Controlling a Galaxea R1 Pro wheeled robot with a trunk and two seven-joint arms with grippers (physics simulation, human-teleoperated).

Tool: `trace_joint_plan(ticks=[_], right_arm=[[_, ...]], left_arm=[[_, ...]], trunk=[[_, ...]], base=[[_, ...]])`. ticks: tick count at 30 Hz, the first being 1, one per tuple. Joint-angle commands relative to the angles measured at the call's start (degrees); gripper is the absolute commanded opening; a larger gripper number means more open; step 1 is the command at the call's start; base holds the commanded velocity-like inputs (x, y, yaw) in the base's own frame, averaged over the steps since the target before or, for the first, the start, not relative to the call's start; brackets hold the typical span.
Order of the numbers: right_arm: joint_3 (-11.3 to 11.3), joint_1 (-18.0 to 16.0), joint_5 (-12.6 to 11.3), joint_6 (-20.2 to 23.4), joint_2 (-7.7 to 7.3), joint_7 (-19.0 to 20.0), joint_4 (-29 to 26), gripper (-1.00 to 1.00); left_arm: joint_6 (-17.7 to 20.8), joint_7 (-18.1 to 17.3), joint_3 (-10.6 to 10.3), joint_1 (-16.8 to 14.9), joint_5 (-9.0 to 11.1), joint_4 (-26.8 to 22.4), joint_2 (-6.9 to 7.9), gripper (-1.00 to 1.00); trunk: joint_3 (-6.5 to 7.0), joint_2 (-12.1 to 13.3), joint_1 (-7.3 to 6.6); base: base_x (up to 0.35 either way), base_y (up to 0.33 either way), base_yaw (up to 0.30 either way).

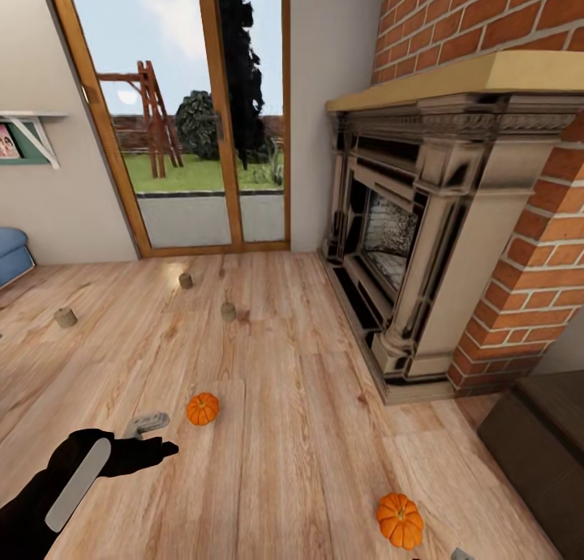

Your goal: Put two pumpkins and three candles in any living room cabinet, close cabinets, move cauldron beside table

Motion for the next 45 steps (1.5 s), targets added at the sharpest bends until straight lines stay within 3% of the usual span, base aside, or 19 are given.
trace_joint_plan(ticks=[1,13,19,22,27,30,35,41,44,45], right_arm=[[0.5,0.0,-0.6,-0.3,-0.01,0.2,0.0,1.0],[0.5,0.0,-0.6,-0.7,-0.05,0.2,0.0,1.0],[0.2,0.0,-0.8,-0.7,-0.27,0.2,0.0,1.0],[0.1,0.0,-0.8,-0.7,-0.27,0.2,0.0,1.0],[-3.2,0.0,-0.9,-0.7,-0.27,0.3,0.0,1.0],[-4.5,-0.1,-0.9,-0.7,-0.22,0.3,0.0,1.0],[-5.1,-0.1,-1.3,-0.7,-0.21,0.2,0.0,1.0],[-5.2,0.0,-6.3,-0.3,-0.17,1.4,0.0,1.0],[-5.2,0.0,-9.5,0.2,-0.43,5.5,0.1,1.0],[-5.3,0.0,-11.6,0.8,-0.66,7.8,0.1,1.0]], left_arm=[[0.1,0.5,-0.1,0.0,0.6,0.0,0.04,1.0],[0.1,0.3,0.2,0.0,0.9,0.0,0.33,1.0],[1.2,0.3,3.8,0.0,6.9,0.1,1.78,1.0],[1.7,0.2,4.3,0.0,8.7,0.2,2.59,1.0],[2.0,0.2,3.7,0.0,16.2,0.3,2.61,1.0],[2.0,0.2,3.5,0.0,17.7,0.3,2.52,1.0],[2.1,0.2,3.3,0.0,18.1,0.0,2.59,1.0],[2.1,0.3,2.2,0.0,17.9,0.0,2.33,1.0],[2.1,0.4,1.4,0.0,18.0,-0.3,2.08,1.0],[2.1,0.4,0.5,0.0,18.0,-0.4,2.02,1.0]], trunk=[[-0.24,-0.4,0.22],[-2.39,-5.3,2.85],[-3.47,-7.7,4.17],[-4.01,-8.9,4.83],[-4.9,-10.9,5.93],[-5.44,-12.1,6.59],[-6.34,-14.1,7.69],[-7.24,-16.1,8.78],[-7.24,-16.1,8.78],[-7.24,-16.1,8.78]], base=[[0.0,0.0,0.0],[0.0,0.0,0.0],[0.0,0.0,0.0],[0.0,0.0,0.0],[0.0,0.0,0.0],[0.0,0.0,0.0],[0.0,0.0,0.0],[0.0,0.0,0.0],[0.0,0.0,0.0],[0.0,0.0,0.0]])
